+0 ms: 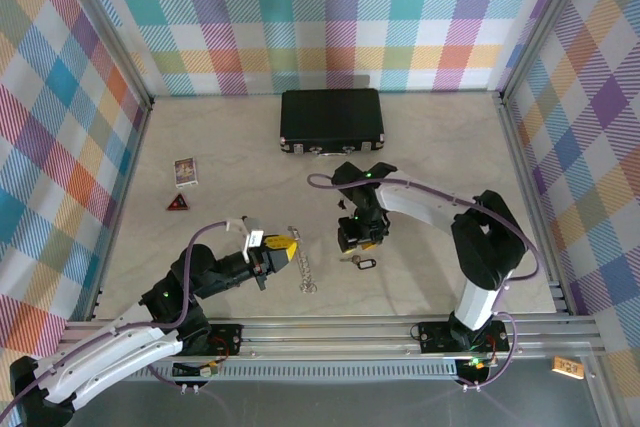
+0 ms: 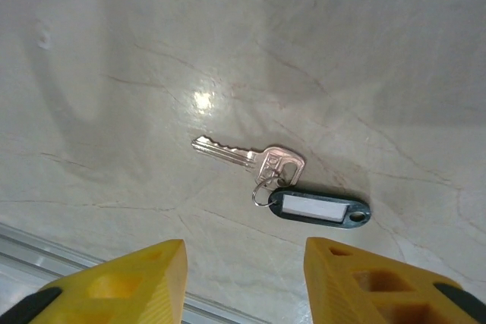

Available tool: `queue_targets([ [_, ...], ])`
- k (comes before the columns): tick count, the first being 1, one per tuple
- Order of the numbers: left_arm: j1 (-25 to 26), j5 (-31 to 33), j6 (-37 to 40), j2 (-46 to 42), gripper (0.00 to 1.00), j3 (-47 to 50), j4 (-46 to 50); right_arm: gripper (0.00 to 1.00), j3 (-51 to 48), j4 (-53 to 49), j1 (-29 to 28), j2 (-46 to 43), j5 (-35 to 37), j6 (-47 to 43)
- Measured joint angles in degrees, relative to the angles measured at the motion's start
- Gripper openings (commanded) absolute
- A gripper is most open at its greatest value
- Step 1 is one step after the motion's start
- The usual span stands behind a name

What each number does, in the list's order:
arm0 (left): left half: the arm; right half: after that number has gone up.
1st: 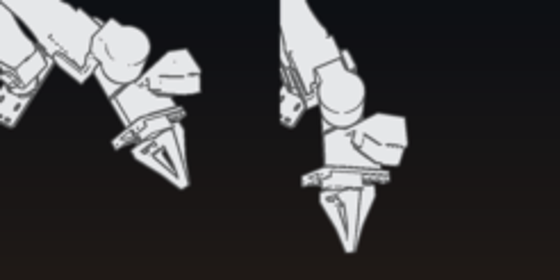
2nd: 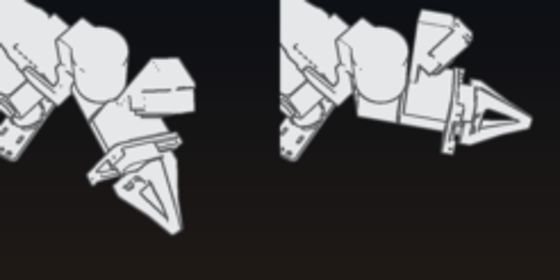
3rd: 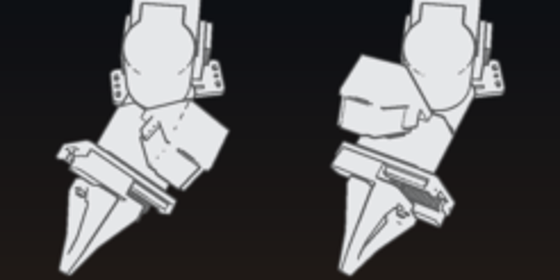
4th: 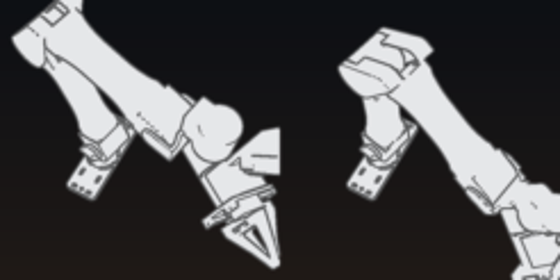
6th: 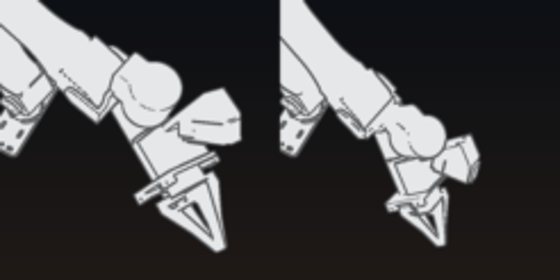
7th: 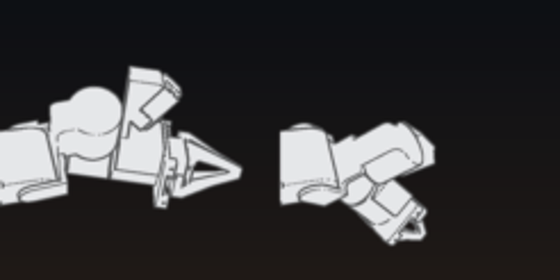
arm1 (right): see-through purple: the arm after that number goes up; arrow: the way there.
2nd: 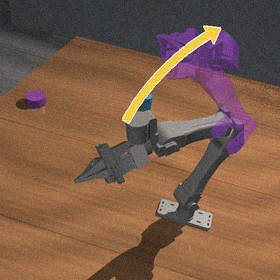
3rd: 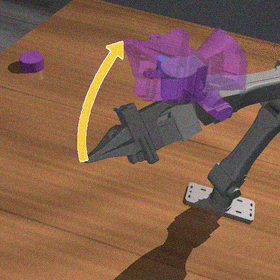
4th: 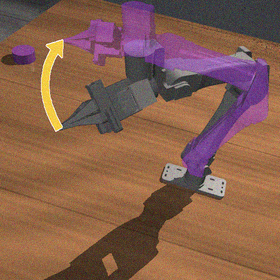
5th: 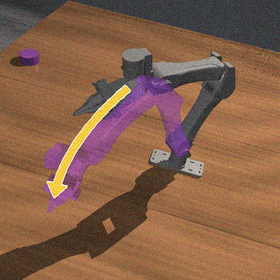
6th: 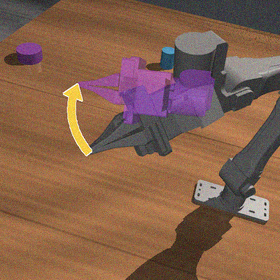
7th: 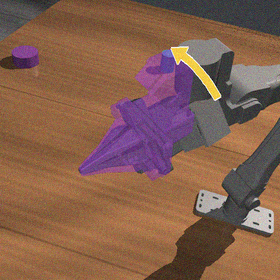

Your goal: Put the keys on the keyring

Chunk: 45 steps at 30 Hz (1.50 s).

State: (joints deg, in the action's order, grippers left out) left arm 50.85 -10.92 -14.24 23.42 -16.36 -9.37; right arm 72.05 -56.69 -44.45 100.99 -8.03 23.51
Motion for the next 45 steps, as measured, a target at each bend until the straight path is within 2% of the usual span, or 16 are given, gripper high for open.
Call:
queue_targets([
  [8, 0.00, 0.61, 0.33, -0.15, 0.00, 0.98, 0.15, 0.37, -0.02, 0.35, -2.78, 3.56, 0.55, 1.22],
  [20, 0.00, 1.16, 0.31, -1.20, 0.00, 1.22, 0.20, 0.31, -0.46, 3.08, -2.78, 6.64, 2.47, 1.31],
  [29, 0.00, 1.16, 0.33, -1.20, 0.00, 1.22, 0.20, 0.26, -2.69, 3.82, -2.78, 6.97, 4.13, 1.22],
  [45, 0.00, 1.14, 0.33, -1.09, 0.00, 1.25, 0.15, 0.12, -4.17, 3.52, -2.78, 5.70, 5.70, 1.14],
])
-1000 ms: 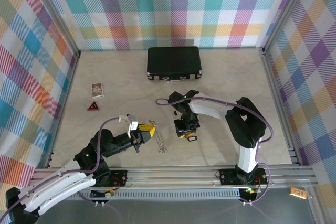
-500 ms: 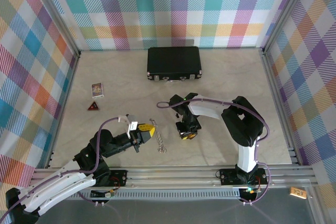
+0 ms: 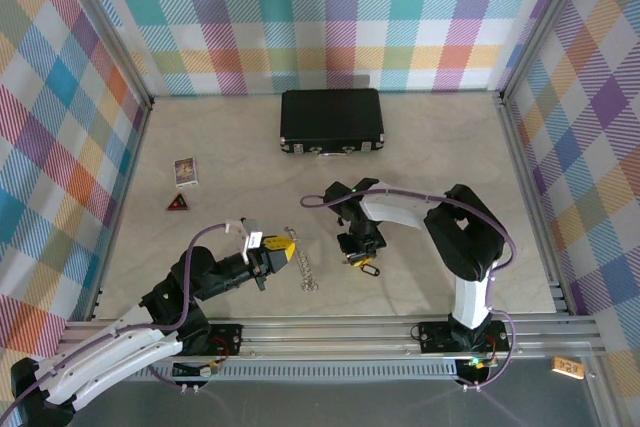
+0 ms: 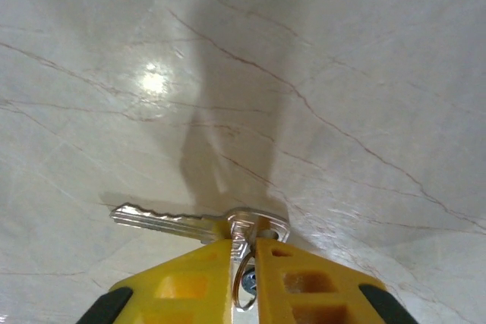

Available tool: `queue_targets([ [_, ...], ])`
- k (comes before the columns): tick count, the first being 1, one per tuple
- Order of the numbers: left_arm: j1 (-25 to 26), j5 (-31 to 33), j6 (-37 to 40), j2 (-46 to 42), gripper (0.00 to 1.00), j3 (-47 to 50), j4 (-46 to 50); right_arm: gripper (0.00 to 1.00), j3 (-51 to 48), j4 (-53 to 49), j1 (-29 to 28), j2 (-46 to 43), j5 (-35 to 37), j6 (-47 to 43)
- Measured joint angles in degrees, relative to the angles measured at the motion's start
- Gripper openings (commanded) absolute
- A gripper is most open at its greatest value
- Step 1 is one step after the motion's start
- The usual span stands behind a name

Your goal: Put the keys on the keyring

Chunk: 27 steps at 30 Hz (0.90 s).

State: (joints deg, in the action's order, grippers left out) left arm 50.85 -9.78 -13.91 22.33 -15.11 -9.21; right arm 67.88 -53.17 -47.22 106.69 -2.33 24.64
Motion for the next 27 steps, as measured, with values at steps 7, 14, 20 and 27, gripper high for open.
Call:
queue_targets([
  [7, 0.00, -0.04, -0.02, 0.00, 0.00, 0.00, -0.11, 0.05, -0.74, -0.28, 0.00, -0.76, 0.85, 0.13],
  [14, 0.00, -0.17, -0.04, 0.00, 0.00, 0.00, -0.13, 0.00, -4.70, 1.99, -0.33, -5.62, 2.16, 0.20],
  [20, 0.00, -0.22, -0.04, 0.50, 0.00, 0.00, -0.24, 0.00, -14.29, 11.80, -2.43, -17.27, 4.11, -0.02],
  [27, 0.00, -1.07, -0.24, 1.97, 0.00, 0.00, -0.66, 0.00, -31.65, 32.46, -3.17, -32.13, 4.72, -1.70],
])
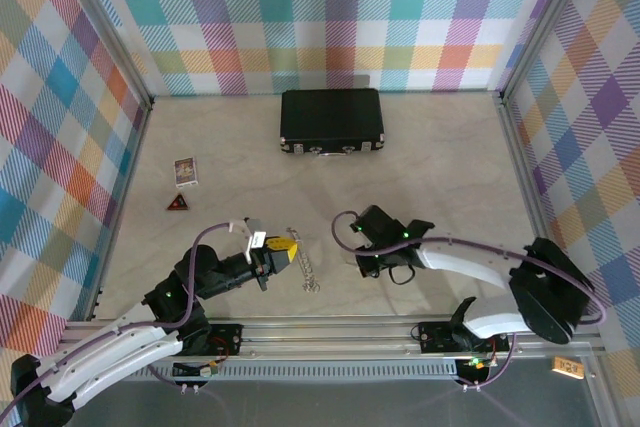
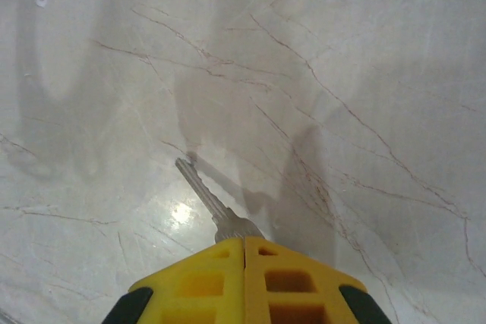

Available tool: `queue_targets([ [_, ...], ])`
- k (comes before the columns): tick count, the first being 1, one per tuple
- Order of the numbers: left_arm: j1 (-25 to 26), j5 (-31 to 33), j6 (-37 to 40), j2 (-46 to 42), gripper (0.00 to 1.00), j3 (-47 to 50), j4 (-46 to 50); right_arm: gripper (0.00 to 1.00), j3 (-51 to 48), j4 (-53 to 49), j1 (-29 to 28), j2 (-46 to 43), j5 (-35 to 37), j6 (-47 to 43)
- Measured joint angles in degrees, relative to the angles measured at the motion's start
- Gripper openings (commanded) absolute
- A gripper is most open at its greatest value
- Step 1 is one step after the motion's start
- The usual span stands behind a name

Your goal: Put the keys on the keyring

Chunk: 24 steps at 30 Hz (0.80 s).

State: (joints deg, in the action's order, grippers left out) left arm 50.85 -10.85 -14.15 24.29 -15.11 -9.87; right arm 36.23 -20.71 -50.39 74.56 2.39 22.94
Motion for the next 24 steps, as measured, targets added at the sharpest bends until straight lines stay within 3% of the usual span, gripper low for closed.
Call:
queue_targets([
  [8, 0.00, -0.24, -0.02, 1.92, 0.00, 0.00, -0.87, 0.02, -10.67, 17.70, 0.00, -8.81, -2.43, -2.23],
  [13, 0.00, -0.66, -0.04, 4.24, 0.00, 0.00, -1.55, 0.03, -11.78, 21.73, 0.00, -10.23, -0.17, -3.54],
  [21, 0.00, -1.07, -1.05, 5.22, 0.00, 0.00, -2.78, 0.07, -12.98, 22.62, -1.46, -4.24, 2.16, -3.98],
  [24, 0.00, -1.09, -1.25, 5.22, 0.00, 0.00, -2.95, 0.14, -13.07, 22.67, -1.79, -4.26, 2.40, -3.91],
])
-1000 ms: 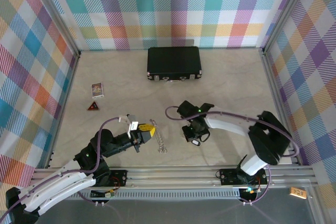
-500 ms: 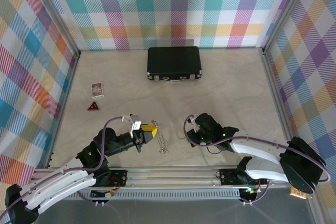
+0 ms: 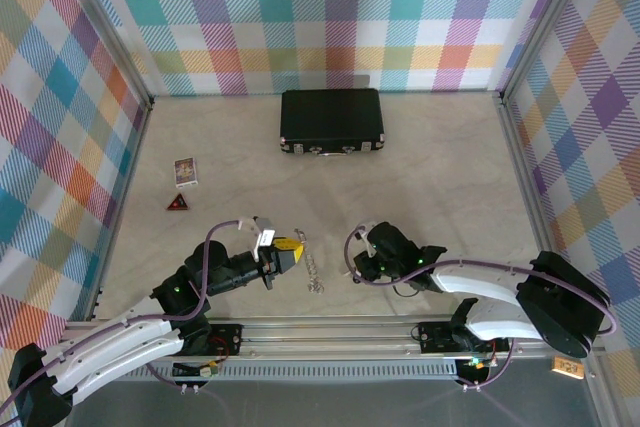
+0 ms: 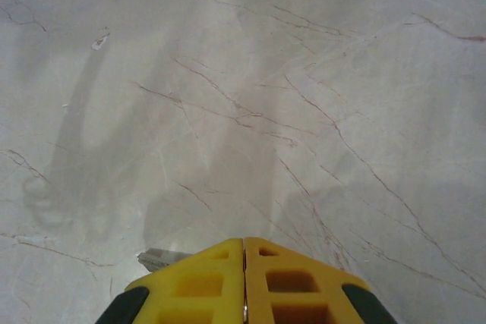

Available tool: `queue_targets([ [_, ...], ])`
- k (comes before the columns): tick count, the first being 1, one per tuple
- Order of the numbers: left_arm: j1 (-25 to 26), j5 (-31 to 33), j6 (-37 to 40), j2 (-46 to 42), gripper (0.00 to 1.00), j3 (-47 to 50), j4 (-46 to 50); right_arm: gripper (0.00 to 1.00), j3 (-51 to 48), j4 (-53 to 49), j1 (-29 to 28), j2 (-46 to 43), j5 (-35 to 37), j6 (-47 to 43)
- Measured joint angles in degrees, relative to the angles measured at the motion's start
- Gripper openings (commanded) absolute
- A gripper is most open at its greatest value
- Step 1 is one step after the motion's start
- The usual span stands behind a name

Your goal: Put the keys on the keyring

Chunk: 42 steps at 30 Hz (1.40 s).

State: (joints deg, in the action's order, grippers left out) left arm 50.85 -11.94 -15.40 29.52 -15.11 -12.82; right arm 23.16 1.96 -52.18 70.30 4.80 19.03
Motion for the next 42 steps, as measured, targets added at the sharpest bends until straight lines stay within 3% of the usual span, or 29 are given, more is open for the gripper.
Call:
queue_targets([
  [4, 0.00, 0.00, -0.02, 0.00, 0.00, 0.00, -0.02, 0.31, -1.60, -0.35, -0.04, -2.86, 0.76, 0.87],
  [10, 0.00, -0.02, -0.02, 0.00, 0.00, 0.00, -0.02, 0.47, 0.39, -9.09, -0.02, -8.81, 2.36, 3.63],
  [14, 0.00, -0.02, -0.02, -0.09, 0.00, 0.00, -0.02, 0.52, 10.80, -21.24, 0.68, -7.45, 2.49, 5.46],
  [18, 0.00, 0.04, 0.00, -0.98, 0.00, 0.00, 0.09, 0.57, 25.40, -33.24, 2.84, 1.14, 0.76, 6.49],
  [23, 0.00, 0.68, 0.24, -2.99, 0.00, 0.00, 1.31, 0.57, 37.86, -45.79, 3.41, 14.23, -0.98, 7.80],
  [27, 0.00, 1.20, 0.46, -4.50, 0.00, 0.00, 2.36, 0.55, 40.79, -51.91, 3.15, 20.61, -1.86, 8.90],
  [34, 0.00, 1.99, 0.66, -6.14, 0.00, 0.00, 2.62, 0.43, 41.92, -54.55, 1.38, 27.23, -2.47, 10.64],
  [42, 0.00, 2.21, 0.87, -7.02, 0.00, 0.00, 2.80, 0.38, 44.46, -53.64, 0.28, 32.85, -2.47, 10.58],
])
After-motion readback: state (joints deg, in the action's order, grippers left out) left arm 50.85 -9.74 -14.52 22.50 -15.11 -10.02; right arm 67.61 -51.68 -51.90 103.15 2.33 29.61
